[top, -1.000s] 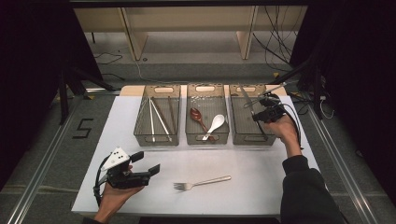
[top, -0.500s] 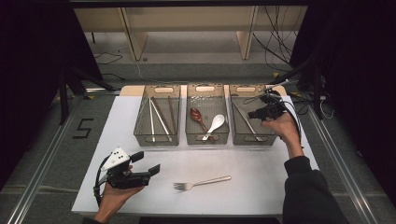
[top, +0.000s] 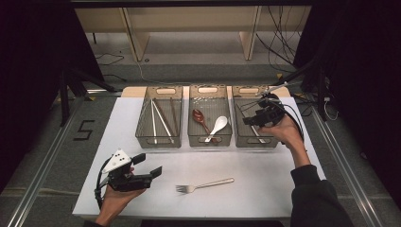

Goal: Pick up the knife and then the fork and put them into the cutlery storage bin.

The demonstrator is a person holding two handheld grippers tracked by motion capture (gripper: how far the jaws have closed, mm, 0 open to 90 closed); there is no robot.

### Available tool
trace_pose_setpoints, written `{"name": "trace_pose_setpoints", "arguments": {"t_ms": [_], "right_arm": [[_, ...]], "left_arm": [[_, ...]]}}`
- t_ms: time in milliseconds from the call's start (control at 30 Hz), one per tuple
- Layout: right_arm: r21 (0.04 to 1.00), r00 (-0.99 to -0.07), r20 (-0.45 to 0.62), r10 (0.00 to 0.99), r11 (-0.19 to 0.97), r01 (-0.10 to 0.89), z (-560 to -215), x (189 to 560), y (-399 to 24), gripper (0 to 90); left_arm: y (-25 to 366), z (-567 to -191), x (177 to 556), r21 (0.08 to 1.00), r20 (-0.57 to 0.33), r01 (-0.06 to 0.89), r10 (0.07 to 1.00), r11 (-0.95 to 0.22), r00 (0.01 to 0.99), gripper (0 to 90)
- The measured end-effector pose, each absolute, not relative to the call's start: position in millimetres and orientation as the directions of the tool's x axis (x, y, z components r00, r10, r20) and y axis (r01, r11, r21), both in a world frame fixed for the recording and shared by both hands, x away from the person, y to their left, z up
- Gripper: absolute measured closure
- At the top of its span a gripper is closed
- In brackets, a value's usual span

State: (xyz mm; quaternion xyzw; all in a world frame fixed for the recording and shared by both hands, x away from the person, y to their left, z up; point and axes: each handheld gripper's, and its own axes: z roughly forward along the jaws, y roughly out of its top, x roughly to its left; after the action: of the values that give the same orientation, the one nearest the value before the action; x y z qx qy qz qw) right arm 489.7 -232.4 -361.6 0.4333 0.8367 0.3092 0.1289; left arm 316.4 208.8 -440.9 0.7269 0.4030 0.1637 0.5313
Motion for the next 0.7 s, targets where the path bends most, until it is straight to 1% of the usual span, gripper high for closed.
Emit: {"name": "trace_pose_setpoints", "arguments": {"t_ms": [233,400,700], "right_arm": [[0.65,-0.672,0.031,0.74,0.496,0.576,-352,466,-213,29.6],[0.653,-0.728,0.044,0.684,0.532,0.539,-350,449,-197,27.2],[0.593,-0.824,0.042,0.564,0.65,0.475,-367,421,-163,24.9]], "left_arm": [[209,-441,316,0.905,-0.196,0.413,0.759,-0.104,0.621,15.9],[210,-441,316,0.905,-0.197,0.413,0.758,-0.105,0.622,15.8],[210,-441,316,0.906,-0.194,0.411,0.758,-0.105,0.622,15.7]]}}
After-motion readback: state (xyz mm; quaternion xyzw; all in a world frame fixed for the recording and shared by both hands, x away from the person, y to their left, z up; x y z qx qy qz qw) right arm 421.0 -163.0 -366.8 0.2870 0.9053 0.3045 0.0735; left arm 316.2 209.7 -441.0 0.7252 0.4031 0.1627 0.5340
